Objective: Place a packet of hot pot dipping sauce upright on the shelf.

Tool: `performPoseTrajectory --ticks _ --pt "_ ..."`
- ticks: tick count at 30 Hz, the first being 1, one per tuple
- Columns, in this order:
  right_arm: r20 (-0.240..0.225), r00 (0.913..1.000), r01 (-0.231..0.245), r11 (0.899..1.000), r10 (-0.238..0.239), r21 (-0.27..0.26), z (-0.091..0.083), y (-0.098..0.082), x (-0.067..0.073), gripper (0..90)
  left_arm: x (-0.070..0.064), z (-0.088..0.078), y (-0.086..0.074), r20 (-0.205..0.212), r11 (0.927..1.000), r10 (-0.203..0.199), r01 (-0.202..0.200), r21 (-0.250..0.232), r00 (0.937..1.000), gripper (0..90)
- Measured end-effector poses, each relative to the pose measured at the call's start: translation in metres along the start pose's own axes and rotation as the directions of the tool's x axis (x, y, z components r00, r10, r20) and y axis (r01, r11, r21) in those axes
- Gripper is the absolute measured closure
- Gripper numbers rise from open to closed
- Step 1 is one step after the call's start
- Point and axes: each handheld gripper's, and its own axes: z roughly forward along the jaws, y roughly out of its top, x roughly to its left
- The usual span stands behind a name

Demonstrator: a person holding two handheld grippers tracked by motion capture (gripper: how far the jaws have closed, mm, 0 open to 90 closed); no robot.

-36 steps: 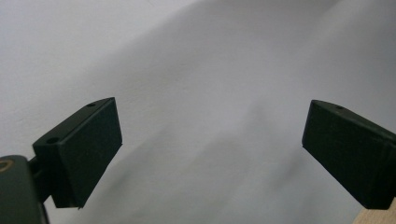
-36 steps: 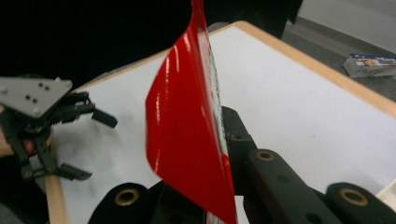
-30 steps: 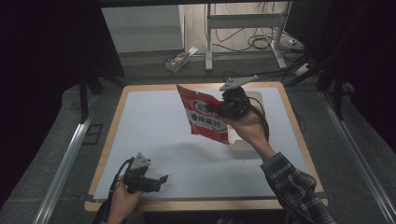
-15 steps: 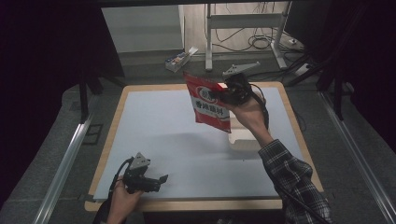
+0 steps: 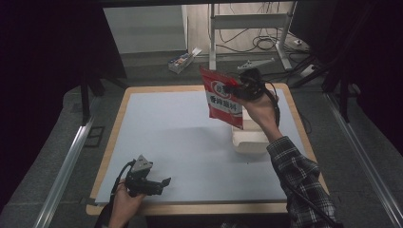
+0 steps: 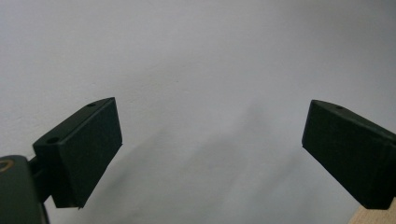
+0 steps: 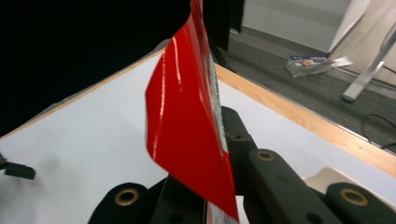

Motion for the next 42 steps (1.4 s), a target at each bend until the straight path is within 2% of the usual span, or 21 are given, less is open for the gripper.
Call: performPoseTrajectory --ticks 10,25,32,35,42 --pt "0.033 0.9988 -0.036 0.999 0.036 -0.023 -0.003 0.001 -0.023 88.3 0.0 0.0 0.0 0.001 1.0 0.0 0.0 0.002 1.0 4.8" --pt "0.074 0.9961 -0.046 0.998 0.048 -0.036 0.003 0.004 -0.061 88.3 0.001 0.0 0.0 0.004 1.0 -0.007 0.007 0.002 1.0 5.0" --pt "0.08 0.9956 -0.045 0.998 0.048 -0.042 0.006 -0.001 -0.076 88.3 0.001 0.0 0.0 0.005 1.0 -0.008 0.008 0.002 1.0 5.0" --pt "0.069 0.9965 -0.043 0.997 0.048 -0.06 0.006 -0.005 -0.085 88.2 0.001 0.0 0.0 0.006 0.9999 -0.01 0.01 0.003 0.9999 5.0" --pt "0.057 0.9974 -0.04 0.996 0.044 -0.075 0.001 -0.014 -0.096 88.2 0.001 0.0 0.0 0.006 0.9999 -0.01 0.01 0.005 0.9999 5.0"
